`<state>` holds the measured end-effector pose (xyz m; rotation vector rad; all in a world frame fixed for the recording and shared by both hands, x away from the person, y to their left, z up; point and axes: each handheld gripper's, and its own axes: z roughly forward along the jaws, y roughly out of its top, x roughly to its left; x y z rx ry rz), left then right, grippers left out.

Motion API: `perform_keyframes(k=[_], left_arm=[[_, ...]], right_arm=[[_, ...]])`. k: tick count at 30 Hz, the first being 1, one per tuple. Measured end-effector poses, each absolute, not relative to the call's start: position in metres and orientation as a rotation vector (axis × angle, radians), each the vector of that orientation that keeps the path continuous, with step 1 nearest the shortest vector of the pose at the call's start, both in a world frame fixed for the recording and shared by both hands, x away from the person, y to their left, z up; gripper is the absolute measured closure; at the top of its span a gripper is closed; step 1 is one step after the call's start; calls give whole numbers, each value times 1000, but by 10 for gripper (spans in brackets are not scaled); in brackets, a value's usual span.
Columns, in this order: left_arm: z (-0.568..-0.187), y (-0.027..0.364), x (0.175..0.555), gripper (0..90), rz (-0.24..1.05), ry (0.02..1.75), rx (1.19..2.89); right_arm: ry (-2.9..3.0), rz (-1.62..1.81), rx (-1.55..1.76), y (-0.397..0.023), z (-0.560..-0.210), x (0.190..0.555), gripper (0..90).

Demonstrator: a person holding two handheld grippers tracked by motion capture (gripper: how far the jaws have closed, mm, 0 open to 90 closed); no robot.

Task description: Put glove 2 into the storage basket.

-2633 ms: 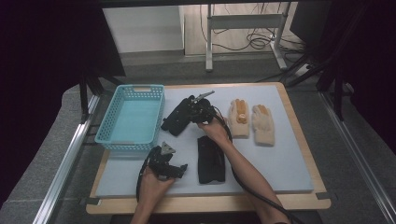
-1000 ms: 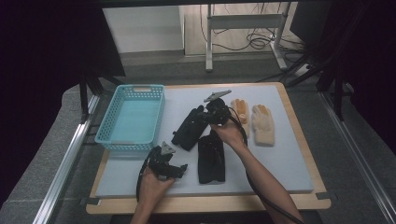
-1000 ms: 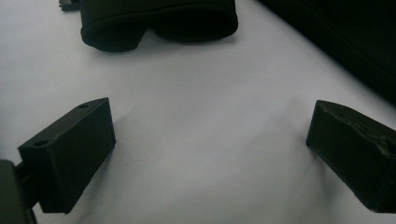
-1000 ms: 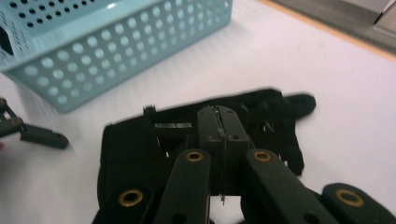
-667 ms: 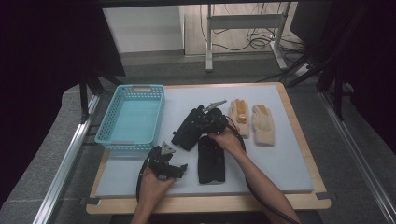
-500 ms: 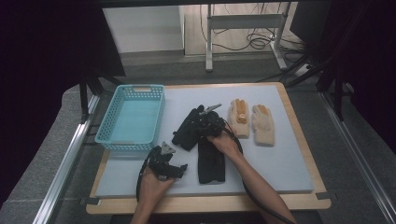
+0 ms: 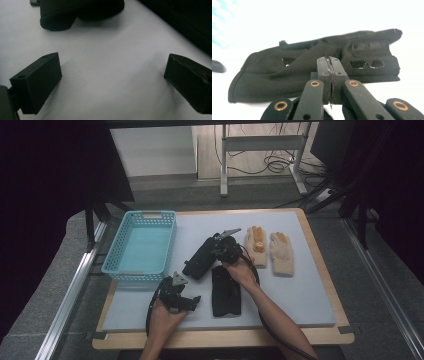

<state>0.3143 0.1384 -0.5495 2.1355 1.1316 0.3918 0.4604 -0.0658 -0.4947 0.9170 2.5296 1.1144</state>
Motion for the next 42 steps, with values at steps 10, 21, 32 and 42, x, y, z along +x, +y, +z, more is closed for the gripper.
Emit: perform_keyframes(k=[10, 21, 32, 42], left_arm=[[-549, 138, 314, 15, 394, 1130, 2136], [-550, 138, 314, 15, 395, 1137, 2121], [-550, 138, 314, 15, 393, 1134, 2126], [-550, 139, 314, 15, 395, 1126, 2137]], right_arm=[[2518, 1169, 868, -89, -446, 434, 877], [2486, 1107, 859, -141, -403, 409, 875], [2531, 998, 940, -119, -443, 450, 868], [2527, 1035, 868, -66, -449, 467, 696]])
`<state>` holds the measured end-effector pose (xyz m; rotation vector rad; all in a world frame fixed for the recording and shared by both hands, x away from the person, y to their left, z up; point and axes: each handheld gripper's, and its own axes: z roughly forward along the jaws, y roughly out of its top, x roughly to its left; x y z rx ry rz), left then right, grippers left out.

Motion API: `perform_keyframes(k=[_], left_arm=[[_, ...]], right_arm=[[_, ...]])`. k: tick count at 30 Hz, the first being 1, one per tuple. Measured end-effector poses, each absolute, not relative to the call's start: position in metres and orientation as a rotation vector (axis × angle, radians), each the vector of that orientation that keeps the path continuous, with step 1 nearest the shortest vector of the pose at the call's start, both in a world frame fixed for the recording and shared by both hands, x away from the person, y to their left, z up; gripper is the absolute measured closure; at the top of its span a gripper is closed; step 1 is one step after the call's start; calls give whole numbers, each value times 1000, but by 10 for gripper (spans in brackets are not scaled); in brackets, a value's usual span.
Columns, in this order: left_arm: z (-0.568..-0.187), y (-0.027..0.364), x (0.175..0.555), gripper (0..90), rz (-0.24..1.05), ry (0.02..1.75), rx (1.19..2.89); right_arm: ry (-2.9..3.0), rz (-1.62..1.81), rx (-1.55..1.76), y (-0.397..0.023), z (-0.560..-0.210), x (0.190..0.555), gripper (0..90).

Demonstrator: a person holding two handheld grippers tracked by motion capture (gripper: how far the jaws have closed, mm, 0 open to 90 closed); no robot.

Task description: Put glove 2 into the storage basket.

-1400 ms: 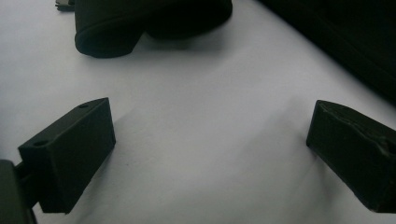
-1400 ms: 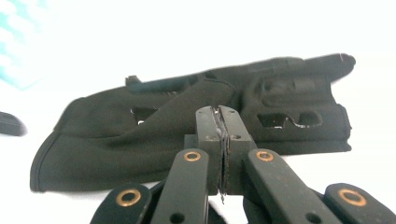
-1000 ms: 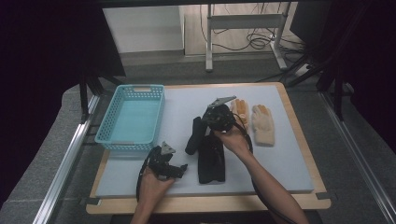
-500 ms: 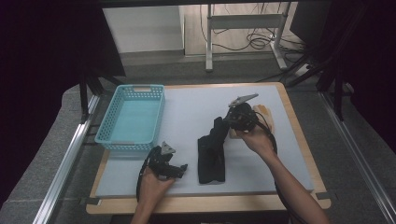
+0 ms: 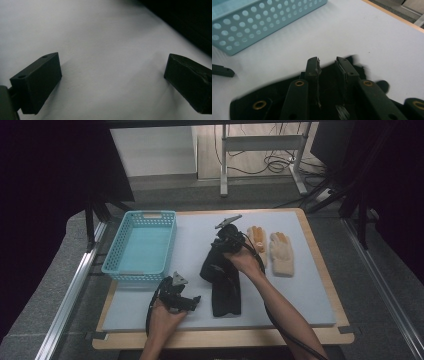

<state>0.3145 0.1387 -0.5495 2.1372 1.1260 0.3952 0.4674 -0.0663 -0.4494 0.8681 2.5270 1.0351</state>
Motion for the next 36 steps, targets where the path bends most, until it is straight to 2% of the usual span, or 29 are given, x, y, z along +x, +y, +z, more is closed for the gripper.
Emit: perform_keyframes(k=[7, 9, 11, 12, 16, 18, 19, 20, 21, 23, 26, 36], left_arm=[[-549, 139, 314, 15, 394, 1131, 2138], [-549, 138, 314, 15, 393, 1132, 2138], [-549, 138, 314, 15, 392, 1132, 2135], [-549, 138, 314, 15, 393, 1132, 2137], [-549, 138, 314, 15, 395, 1131, 2136], [-549, 138, 314, 15, 390, 1134, 2134], [-549, 138, 314, 15, 390, 1134, 2134], [-549, 138, 314, 15, 390, 1133, 2134], [-549, 138, 314, 15, 390, 1133, 2134], [-549, 138, 314, 15, 391, 1133, 2135], [-549, 138, 314, 15, 392, 1133, 2136], [-549, 138, 314, 15, 394, 1131, 2139]], right_arm=[[2546, 1078, 928, -82, -466, 473, 608], [2567, 1064, 925, -79, -482, 475, 529], [2568, 1072, 929, -76, -487, 476, 497], [2582, 1085, 939, -71, -497, 479, 440], [2595, 1008, 918, -60, -514, 481, 418], [2583, 964, 879, -55, -523, 478, 515], [2606, 1025, 916, -55, -525, 478, 686], [2601, 1026, 930, -56, -525, 478, 743], [2601, 1026, 930, -56, -525, 478, 743], [2597, 1007, 931, -56, -523, 477, 819], [2607, 978, 925, -54, -520, 477, 863], [2604, 1105, 900, -67, -491, 470, 869]])
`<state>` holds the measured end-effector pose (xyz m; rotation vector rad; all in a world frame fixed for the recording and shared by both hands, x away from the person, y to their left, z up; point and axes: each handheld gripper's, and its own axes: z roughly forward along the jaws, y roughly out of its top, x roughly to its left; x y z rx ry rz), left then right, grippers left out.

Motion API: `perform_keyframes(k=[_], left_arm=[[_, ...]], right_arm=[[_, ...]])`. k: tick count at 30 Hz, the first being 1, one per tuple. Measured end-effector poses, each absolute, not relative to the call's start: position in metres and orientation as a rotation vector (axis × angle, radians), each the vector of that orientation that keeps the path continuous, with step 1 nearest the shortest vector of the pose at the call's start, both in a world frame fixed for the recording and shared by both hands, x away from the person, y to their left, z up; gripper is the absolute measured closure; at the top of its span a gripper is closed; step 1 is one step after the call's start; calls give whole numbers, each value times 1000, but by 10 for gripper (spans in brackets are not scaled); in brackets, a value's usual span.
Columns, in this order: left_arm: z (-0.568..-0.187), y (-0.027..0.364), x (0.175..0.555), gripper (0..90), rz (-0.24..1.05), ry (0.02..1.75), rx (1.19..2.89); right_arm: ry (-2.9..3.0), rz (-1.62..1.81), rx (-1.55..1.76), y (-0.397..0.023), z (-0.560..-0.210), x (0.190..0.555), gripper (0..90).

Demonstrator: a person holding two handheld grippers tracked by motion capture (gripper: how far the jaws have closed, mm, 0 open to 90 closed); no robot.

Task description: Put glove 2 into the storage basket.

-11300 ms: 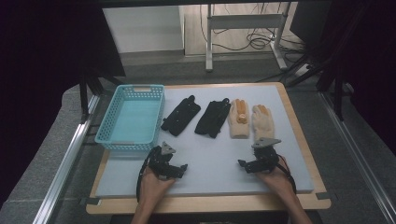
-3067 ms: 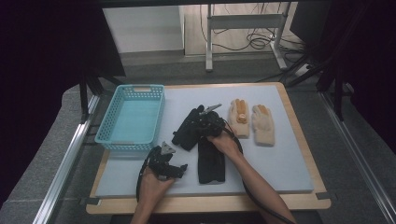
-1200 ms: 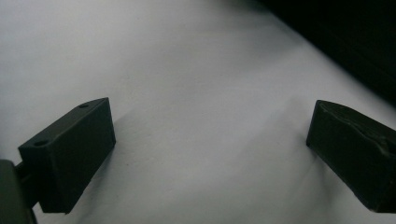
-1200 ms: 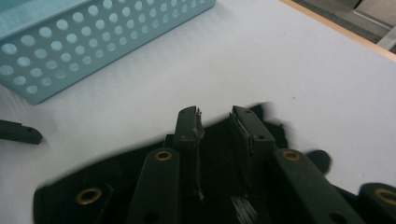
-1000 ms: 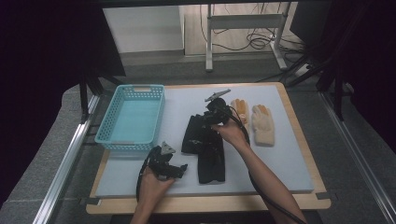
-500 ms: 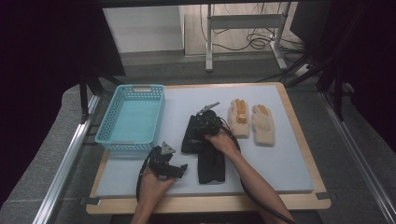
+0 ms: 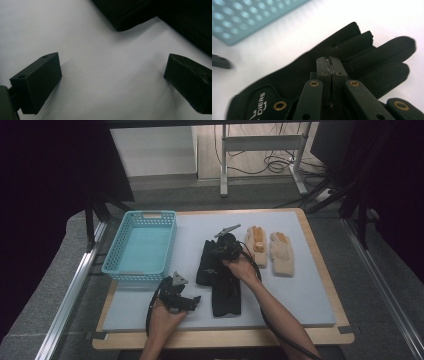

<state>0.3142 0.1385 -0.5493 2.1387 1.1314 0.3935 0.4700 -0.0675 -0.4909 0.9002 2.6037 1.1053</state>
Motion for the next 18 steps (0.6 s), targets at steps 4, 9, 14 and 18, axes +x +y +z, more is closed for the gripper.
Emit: perform_keyframes(k=[4, 9, 14, 18], left_arm=[[-549, 139, 314, 15, 394, 1130, 2139], [-549, 139, 314, 15, 394, 1130, 2137], [-550, 138, 314, 15, 395, 1135, 2122], [-550, 138, 314, 15, 394, 1136, 2121]], right_arm=[[2604, 1145, 857, -70, -473, 461, 869], [2614, 1191, 820, -78, -446, 447, 869], [2640, 1212, 785, -89, -433, 434, 868], [2687, 1189, 734, -102, -424, 415, 868]])
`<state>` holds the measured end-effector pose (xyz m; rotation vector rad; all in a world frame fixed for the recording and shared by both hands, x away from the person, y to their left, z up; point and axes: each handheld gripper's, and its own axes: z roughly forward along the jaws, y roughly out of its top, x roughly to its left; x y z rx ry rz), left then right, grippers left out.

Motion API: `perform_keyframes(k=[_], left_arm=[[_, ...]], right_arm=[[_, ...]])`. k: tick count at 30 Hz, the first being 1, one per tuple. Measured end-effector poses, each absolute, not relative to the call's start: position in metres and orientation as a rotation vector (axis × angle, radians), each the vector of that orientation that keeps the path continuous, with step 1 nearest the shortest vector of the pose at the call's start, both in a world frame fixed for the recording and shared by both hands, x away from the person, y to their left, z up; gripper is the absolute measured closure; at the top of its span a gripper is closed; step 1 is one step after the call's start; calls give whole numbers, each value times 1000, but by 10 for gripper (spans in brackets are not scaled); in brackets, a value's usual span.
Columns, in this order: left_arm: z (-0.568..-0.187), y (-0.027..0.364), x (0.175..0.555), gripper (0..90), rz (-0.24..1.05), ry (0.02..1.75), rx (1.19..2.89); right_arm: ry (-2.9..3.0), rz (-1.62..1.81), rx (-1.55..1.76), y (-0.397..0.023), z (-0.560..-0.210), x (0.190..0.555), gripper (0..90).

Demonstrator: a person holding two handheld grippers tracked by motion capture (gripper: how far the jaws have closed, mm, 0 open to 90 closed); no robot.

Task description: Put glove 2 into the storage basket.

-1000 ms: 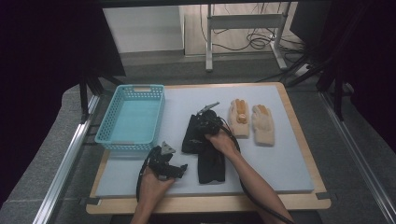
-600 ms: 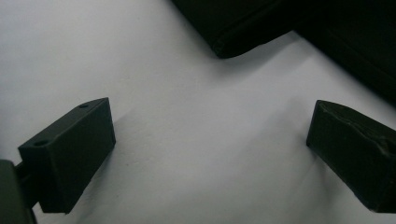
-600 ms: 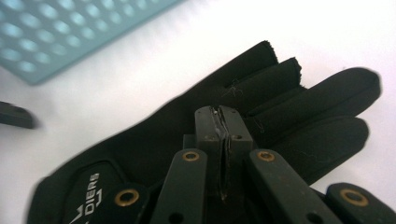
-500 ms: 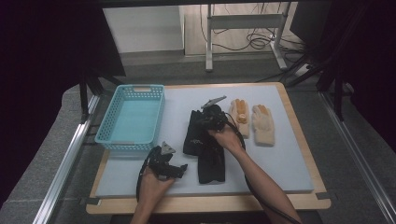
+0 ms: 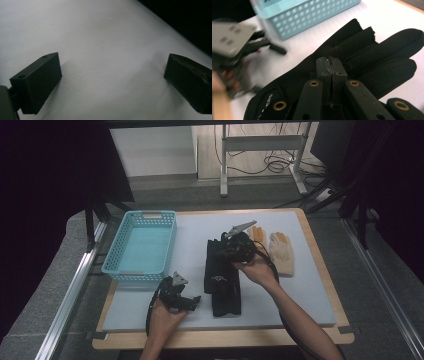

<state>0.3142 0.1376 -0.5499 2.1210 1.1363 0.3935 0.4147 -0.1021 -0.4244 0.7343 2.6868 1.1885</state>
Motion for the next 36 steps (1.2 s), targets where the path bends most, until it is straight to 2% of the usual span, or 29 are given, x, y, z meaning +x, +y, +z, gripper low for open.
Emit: perform_keyframes(k=[5, 15, 19, 22, 27, 29, 32, 33, 34, 35, 36], left_arm=[[-550, 137, 314, 14, 395, 1137, 2119], [-550, 138, 314, 15, 392, 1135, 2126], [-550, 138, 314, 14, 392, 1137, 2125], [-550, 138, 314, 15, 392, 1137, 2125], [-550, 138, 314, 15, 392, 1137, 2125], [-550, 138, 314, 15, 391, 1138, 2125], [-550, 138, 314, 15, 391, 1134, 2127], [-549, 138, 314, 15, 391, 1138, 2126], [-549, 138, 314, 16, 391, 1138, 2126], [-549, 138, 314, 17, 391, 1138, 2126], [-549, 138, 314, 17, 392, 1136, 2126]], right_arm=[[2759, 1145, 674, -119, -432, 393, 868], [2831, 1032, 668, -115, -484, 401, 858], [2818, 1025, 656, -113, -496, 401, 795], [2780, 1066, 697, -116, -497, 401, 609], [2705, 1107, 735, -132, -486, 402, 544], [2691, 1119, 751, -137, -485, 402, 544], [2674, 1147, 783, -152, -486, 399, 602], [2674, 1150, 790, -157, -487, 397, 651], [2680, 1151, 794, -165, -490, 392, 756], [2680, 1151, 794, -165, -490, 392, 756], [2683, 1151, 797, -169, -492, 389, 807]])
